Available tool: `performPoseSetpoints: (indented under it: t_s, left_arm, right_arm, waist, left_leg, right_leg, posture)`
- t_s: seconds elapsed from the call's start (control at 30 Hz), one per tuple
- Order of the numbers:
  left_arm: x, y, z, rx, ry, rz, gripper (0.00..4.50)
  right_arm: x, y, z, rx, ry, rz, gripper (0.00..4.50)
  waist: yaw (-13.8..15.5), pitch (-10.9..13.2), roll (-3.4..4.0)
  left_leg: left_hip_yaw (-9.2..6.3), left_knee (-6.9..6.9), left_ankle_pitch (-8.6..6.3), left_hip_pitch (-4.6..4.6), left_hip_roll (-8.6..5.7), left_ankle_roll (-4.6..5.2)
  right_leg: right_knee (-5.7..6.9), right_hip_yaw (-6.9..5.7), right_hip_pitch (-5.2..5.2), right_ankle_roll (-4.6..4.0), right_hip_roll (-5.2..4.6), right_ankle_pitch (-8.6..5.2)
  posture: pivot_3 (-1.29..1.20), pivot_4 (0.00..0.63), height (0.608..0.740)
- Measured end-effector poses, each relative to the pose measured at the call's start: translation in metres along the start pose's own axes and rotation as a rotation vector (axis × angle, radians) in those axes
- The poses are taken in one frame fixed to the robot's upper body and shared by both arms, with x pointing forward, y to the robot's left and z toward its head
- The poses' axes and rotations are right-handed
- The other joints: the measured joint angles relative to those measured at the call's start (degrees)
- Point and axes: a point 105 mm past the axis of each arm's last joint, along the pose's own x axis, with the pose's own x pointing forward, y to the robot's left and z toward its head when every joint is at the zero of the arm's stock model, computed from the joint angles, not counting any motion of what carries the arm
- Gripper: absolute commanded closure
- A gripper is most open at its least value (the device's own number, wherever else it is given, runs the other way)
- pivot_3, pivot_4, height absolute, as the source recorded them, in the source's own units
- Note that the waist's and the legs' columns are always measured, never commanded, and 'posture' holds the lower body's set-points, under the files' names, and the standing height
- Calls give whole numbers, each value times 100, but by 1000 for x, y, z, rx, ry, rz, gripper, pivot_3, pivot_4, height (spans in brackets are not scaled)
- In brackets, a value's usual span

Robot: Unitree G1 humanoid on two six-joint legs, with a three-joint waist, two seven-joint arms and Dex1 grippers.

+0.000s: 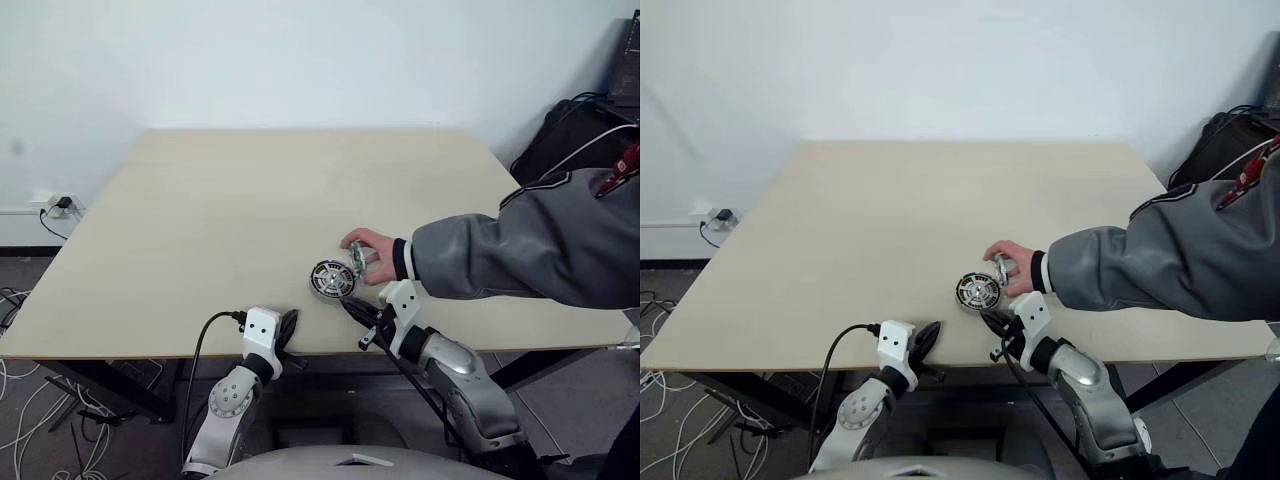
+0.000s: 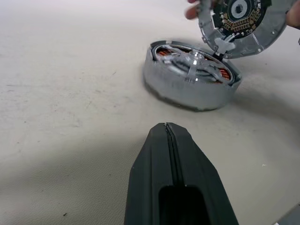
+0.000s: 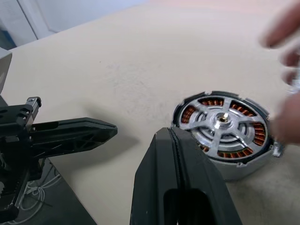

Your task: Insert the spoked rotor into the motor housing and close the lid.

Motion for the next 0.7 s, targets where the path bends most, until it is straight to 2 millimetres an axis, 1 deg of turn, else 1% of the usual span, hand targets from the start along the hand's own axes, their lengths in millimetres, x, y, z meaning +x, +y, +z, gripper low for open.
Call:
performPoseSetpoints:
  t_s: [0.4, 0.7]
  left_arm:
    - [1, -1, 0, -4, -2, 3, 4500]
    - [0, -1, 1, -4, -3, 4, 4500]
  right_arm:
    - [0, 1, 1, 13, 9, -1, 4477]
    - [3, 10, 6, 24, 19, 9, 4477]
  waist:
    - [1, 0, 0]
    - [1, 0, 0]
  left_leg:
    - [0, 0, 0, 0, 0, 0]
    - [0, 0, 0, 0, 0, 0]
  right_leg:
    - [0, 0, 0, 0, 0, 0]
    - [0, 0, 0, 0, 0, 0]
  posture:
    - [0, 0, 740]
    - [0, 0, 740]
